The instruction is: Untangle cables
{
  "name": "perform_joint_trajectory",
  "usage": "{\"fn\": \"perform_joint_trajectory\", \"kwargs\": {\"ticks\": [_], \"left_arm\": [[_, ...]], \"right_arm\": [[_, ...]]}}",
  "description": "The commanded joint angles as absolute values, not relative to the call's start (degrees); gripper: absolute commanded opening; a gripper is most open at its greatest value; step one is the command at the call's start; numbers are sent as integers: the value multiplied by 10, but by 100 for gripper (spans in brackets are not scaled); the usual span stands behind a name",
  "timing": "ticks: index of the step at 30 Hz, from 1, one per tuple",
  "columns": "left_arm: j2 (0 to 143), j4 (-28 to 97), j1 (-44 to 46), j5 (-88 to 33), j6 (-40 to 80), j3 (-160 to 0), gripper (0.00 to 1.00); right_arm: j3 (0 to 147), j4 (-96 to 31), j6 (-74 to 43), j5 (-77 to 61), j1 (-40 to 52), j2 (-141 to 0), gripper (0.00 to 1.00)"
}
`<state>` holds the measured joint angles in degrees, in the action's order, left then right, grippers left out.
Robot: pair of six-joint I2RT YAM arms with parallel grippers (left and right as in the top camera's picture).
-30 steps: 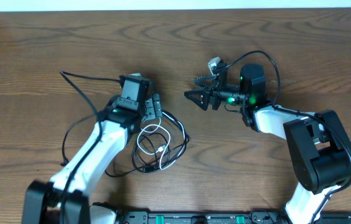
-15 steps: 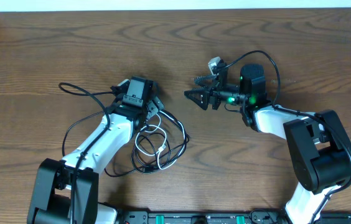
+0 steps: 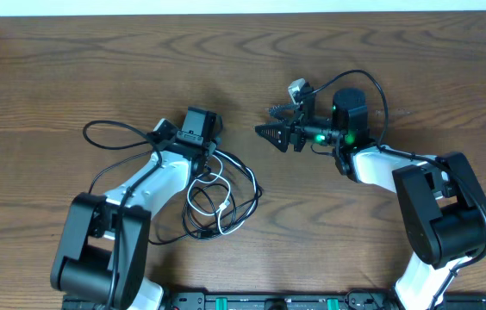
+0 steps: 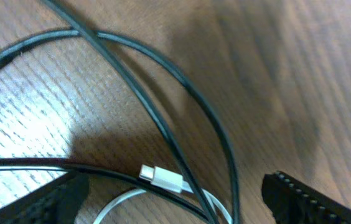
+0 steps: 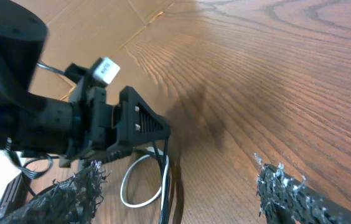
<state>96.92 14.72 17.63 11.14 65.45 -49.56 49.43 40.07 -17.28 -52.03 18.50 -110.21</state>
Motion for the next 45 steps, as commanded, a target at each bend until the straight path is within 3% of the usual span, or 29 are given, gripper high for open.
{"fn": "perform_joint_trajectory", "kwargs": {"ticks": [1, 5, 8, 17, 27, 35, 45], "left_arm": [[987, 138, 174, 132, 693, -509, 81], [988, 133, 174, 132, 693, -509, 64], [988, 133, 174, 136, 693, -509, 43], [988, 133, 174, 136, 691, -509, 8], [964, 130, 174, 132, 638, -510, 8], [770, 104, 166, 127, 587, -529, 8], [603, 74, 158, 45, 592, -529, 8]], "right_arm": [[496, 401, -160, -516, 178, -1101, 79], [496, 401, -160, -515, 178, -1101, 79], [496, 401, -160, -515, 178, -1101, 79], [496, 401, -160, -515, 178, -1101, 79], [496, 401, -160, -515, 178, -1101, 78], [496, 417, -161, -532, 178, -1101, 77], [496, 638, -302, -562, 208, -1101, 77]]}}
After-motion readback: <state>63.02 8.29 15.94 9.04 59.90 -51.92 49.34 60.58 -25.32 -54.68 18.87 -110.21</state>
